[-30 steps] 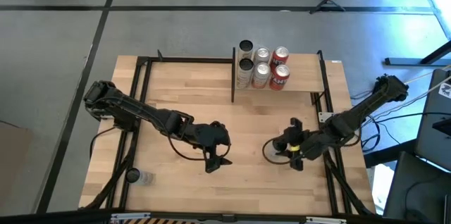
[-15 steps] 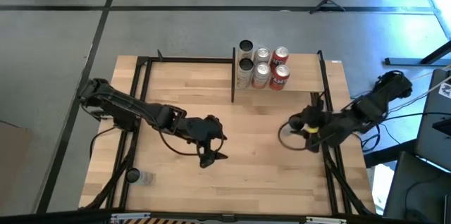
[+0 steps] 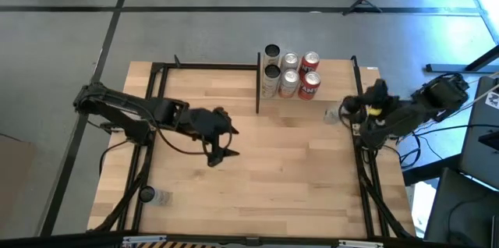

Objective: Place canned beverage on shelf
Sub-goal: Put the right black soda can onto the shelf

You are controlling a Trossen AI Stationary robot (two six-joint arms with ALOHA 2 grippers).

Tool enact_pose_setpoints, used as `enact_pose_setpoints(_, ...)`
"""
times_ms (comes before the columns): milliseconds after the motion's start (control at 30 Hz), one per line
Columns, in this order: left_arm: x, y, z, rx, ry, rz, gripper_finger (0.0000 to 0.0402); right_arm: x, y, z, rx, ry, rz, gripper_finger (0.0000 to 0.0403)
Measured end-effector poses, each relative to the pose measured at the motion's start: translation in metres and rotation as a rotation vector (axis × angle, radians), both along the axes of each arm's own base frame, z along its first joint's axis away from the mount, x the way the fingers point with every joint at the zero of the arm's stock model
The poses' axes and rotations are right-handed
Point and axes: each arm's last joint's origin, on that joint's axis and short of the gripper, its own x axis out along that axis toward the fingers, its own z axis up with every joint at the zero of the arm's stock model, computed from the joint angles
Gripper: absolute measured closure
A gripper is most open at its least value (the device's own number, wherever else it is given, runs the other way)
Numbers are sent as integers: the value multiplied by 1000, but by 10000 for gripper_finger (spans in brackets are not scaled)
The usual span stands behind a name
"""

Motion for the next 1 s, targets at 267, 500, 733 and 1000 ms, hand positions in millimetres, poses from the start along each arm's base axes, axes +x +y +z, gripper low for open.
enact_pose_setpoints(267, -18, 37, 17, 56, -26, -45, 51, -4, -26, 15, -70, 20, -157, 187)
enact_pose_setpoints(500, -28, 67, 24, 52, -43, -95, 51, -4, -46, 15, -70, 84, -245, 187)
enact_pose_setpoints(733, -30, 85, 25, 51, -50, -71, 51, 9, -65, 20, -104, 79, -232, 187)
enact_pose_setpoints(1000, -29, 93, 26, 41, -68, -18, 51, 17, -95, 19, -107, 137, -192, 187)
